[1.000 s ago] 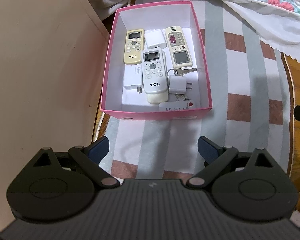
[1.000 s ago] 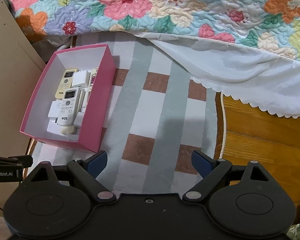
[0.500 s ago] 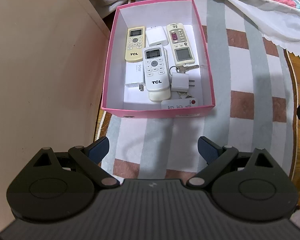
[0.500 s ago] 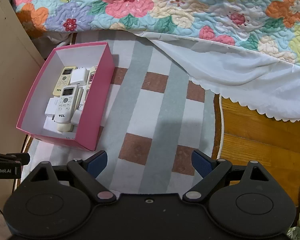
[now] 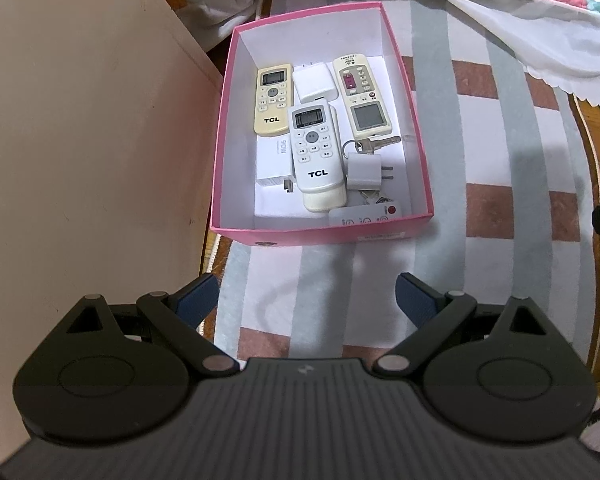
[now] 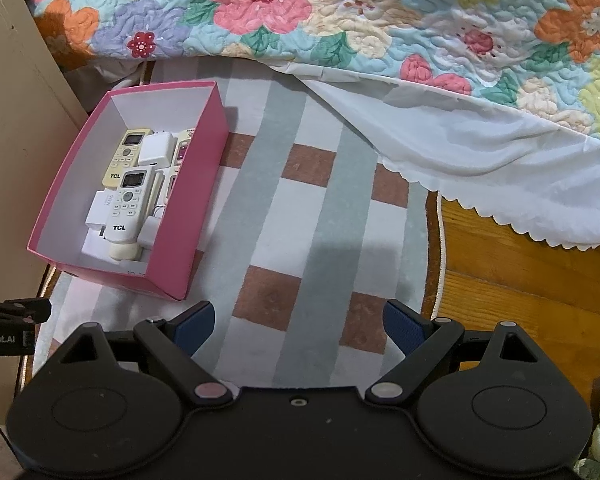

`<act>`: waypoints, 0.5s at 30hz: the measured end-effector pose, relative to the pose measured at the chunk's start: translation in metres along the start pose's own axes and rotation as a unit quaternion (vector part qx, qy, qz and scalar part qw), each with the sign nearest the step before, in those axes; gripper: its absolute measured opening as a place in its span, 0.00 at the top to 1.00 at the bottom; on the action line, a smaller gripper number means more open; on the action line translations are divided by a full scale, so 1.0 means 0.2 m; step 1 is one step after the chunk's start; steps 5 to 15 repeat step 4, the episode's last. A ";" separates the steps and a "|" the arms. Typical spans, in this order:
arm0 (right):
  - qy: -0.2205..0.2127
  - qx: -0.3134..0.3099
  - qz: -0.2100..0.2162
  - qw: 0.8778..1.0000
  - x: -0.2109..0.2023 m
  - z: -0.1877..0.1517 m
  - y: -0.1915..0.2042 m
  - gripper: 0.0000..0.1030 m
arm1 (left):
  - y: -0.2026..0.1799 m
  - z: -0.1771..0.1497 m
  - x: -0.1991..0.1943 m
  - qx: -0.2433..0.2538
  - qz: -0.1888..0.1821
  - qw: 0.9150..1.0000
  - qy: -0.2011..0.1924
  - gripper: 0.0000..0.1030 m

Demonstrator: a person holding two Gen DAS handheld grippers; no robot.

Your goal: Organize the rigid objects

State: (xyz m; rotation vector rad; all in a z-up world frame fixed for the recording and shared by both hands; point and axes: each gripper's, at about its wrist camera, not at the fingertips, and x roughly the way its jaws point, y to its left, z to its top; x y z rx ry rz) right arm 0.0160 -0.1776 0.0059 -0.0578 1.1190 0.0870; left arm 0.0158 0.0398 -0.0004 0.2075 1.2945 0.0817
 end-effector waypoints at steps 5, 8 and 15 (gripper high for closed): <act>-0.001 0.000 0.000 1.000 0.00 0.00 0.00 0.09 | 0.00 0.00 0.00 0.001 -0.001 1.000 0.001 0.05; -0.001 0.000 0.000 1.000 0.00 0.00 0.00 0.09 | 0.00 0.00 0.00 0.001 -0.001 1.000 0.001 0.05; -0.001 0.000 0.000 1.000 0.00 0.00 0.00 0.09 | 0.00 0.00 0.00 0.001 -0.001 1.000 0.001 0.05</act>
